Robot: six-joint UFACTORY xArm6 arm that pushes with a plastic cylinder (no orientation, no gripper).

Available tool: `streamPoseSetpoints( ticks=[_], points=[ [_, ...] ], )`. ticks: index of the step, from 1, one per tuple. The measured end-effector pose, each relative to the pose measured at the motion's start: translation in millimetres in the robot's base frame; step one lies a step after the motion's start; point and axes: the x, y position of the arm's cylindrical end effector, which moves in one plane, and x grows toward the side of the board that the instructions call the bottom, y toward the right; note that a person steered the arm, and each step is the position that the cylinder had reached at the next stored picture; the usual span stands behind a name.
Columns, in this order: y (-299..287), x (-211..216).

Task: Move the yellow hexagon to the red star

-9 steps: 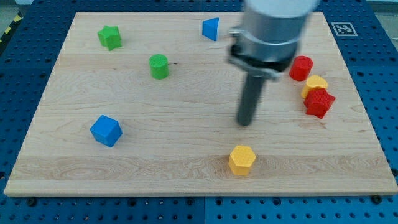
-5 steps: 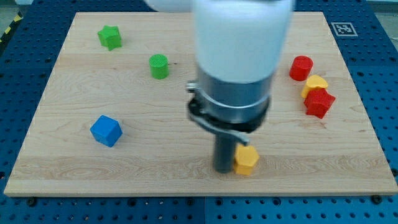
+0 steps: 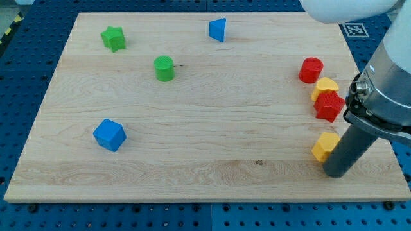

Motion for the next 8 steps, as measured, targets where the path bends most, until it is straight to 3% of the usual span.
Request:
streamPoseSetpoints(
  ticks=[1,2,8],
  points=[
    [-47.6,-1.6],
    [-50.8,-11.4],
    [61.9,-1.0]
  ],
)
